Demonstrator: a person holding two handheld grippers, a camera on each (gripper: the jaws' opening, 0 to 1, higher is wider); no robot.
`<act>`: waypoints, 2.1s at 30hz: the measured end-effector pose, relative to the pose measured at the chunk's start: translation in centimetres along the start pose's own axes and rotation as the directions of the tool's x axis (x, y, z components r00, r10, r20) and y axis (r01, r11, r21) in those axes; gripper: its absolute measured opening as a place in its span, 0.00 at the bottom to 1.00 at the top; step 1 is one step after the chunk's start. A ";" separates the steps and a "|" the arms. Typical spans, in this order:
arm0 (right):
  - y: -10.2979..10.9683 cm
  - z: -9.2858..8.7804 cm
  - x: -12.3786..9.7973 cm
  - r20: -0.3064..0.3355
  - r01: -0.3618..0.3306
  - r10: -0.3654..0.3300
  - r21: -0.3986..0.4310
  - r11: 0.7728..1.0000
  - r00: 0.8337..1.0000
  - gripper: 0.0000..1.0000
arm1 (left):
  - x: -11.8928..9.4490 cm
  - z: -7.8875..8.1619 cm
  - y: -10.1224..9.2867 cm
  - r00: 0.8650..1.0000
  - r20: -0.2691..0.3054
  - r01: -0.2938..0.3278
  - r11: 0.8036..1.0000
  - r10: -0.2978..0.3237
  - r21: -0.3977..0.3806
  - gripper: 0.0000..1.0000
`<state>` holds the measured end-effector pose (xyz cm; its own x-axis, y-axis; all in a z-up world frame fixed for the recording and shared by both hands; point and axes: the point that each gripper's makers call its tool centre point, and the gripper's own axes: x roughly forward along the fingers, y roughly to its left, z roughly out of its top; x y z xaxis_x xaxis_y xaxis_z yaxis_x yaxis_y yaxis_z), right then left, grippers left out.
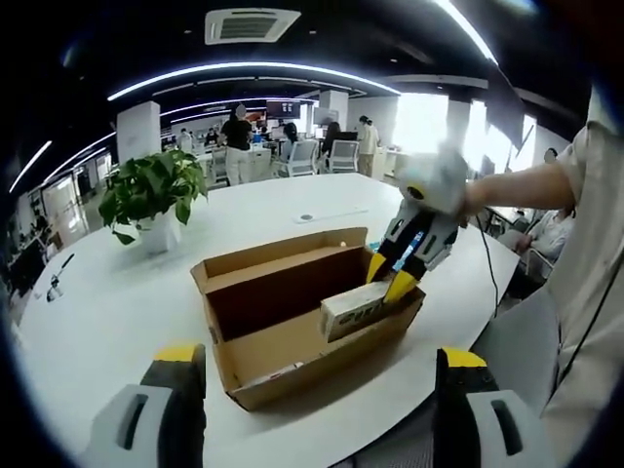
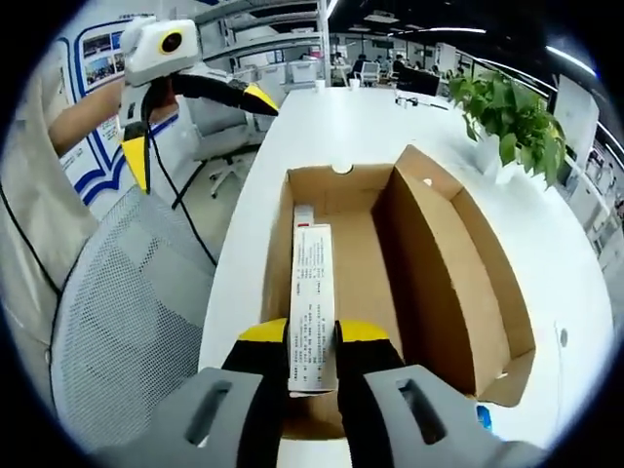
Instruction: Operate the shoe box by opening the lid, removing the specified soft item, and placing it in the target area until the item is outside and the box remains undamaged.
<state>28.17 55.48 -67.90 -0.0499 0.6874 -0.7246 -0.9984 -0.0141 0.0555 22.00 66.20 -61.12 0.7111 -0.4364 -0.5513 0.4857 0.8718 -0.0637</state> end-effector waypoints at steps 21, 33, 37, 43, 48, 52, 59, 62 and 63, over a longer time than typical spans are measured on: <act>-1.4 1.5 -6.9 0.070 0.125 -0.125 0.007 0.992 0.990 0.15 | 0.7 0.9 -1.4 0.999 -0.008 0.050 0.997 -0.050 0.058 1.00; -1.9 1.5 -9.8 0.116 0.148 -0.152 0.039 0.988 0.982 0.14 | 1.1 0.4 -1.4 0.998 -0.019 0.064 0.996 -0.063 0.068 1.00; -2.0 1.7 -10.6 0.127 0.157 -0.161 0.039 0.987 0.979 0.14 | 1.2 0.4 -1.5 0.998 -0.018 0.064 0.995 -0.063 0.070 1.00; -2.3 1.6 -11.8 0.127 0.167 -0.170 0.032 0.985 0.977 0.14 | 1.3 0.5 -1.8 0.998 -0.017 0.063 0.995 -0.062 0.072 1.00; -2.5 0.9 -13.0 0.114 0.171 -0.172 0.016 0.985 0.979 0.14 | 1.2 0.5 -2.0 0.998 -0.018 0.063 0.995 -0.061 0.072 1.00; -2.8 0.3 -13.9 0.101 0.174 -0.174 0.006 0.985 0.980 0.14 | 1.1 0.5 -2.1 0.998 -0.018 0.063 0.995 -0.062 0.071 1.00; -3.8 -0.9 -15.9 0.078 0.190 -0.190 0.006 0.982 0.979 0.14 | 1.1 0.6 -2.3 0.998 -0.022 0.063 0.995 -0.062 0.072 1.00; -4.3 -1.8 -16.6 0.064 0.199 -0.199 0.007 0.980 0.978 0.14 | 1.1 0.6 -2.2 0.998 -0.024 0.060 0.996 -0.058 0.071 1.00; -4.5 -2.2 -17.0 0.058 0.203 -0.203 0.011 0.979 0.977 0.14 | 1.2 0.6 -2.2 0.998 -0.024 0.059 0.996 -0.058 0.069 1.00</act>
<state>33.44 42.29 -57.34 0.1559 0.7168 -0.6796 -0.9873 0.1336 -0.0855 22.07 63.65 -61.11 0.6693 -0.4805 -0.5668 0.5609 0.8270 -0.0388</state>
